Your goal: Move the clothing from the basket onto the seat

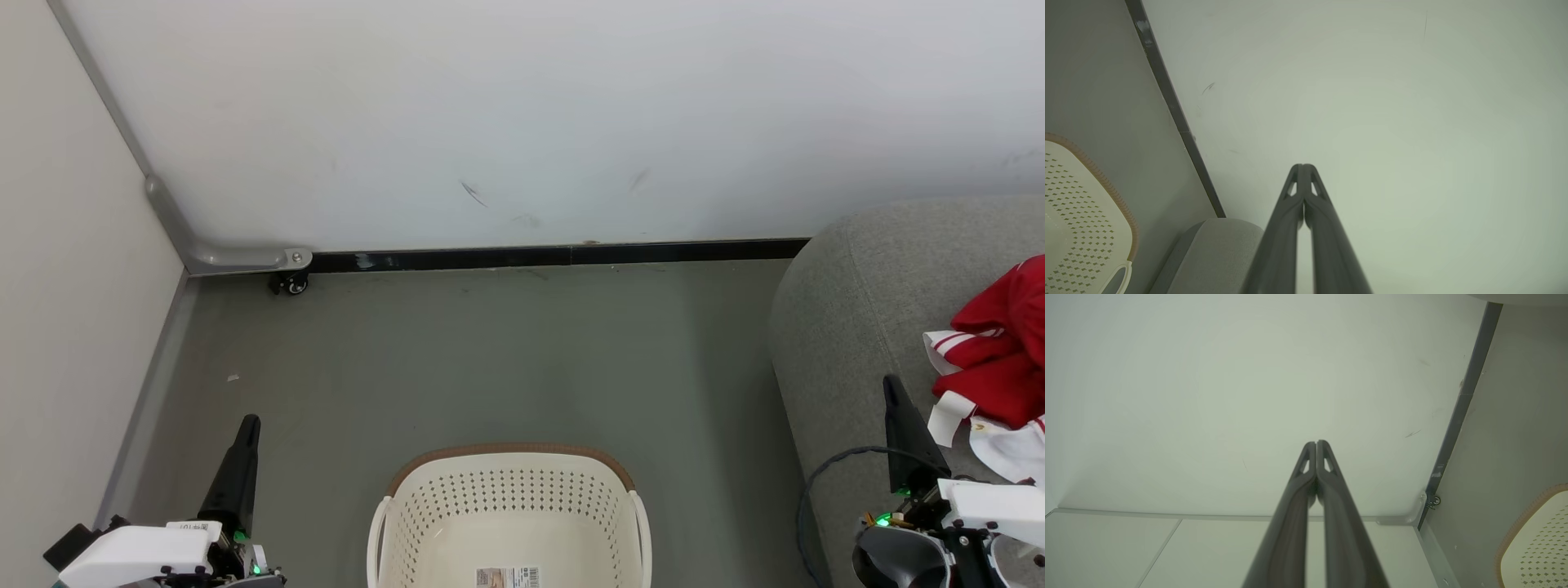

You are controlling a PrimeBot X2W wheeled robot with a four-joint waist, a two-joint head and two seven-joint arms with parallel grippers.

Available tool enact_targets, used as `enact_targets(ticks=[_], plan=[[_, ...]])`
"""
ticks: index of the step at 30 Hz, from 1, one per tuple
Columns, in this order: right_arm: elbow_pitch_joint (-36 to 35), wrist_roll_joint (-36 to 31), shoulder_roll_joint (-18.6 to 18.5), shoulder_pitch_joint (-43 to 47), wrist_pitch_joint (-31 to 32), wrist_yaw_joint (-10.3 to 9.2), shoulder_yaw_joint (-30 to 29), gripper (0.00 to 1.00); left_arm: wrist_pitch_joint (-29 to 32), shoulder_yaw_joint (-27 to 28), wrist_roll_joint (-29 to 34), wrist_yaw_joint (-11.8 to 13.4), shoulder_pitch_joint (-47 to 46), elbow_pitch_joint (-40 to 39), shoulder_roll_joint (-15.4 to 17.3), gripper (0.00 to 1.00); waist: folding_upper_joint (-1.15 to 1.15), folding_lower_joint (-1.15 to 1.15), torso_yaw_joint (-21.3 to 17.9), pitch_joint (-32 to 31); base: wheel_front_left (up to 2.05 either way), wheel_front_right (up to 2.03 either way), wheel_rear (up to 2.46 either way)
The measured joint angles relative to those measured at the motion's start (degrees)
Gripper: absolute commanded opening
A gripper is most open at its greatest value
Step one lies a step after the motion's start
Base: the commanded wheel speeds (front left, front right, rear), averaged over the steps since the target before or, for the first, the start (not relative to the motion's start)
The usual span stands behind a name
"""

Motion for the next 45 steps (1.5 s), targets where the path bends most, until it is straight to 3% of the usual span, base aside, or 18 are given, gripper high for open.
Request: enact_targets(ticks=[45], plan=[[0.01, -0.02, 0.21, -0.01, 0.09, 0.0, -0.16, 0.0, -0.01, -0.05, -0.07, 0.0, 0.01, -0.05, 0.0, 0.0, 0.0, 0.0, 0.0, 0.0, 0.0, 0.0, 0.0]])
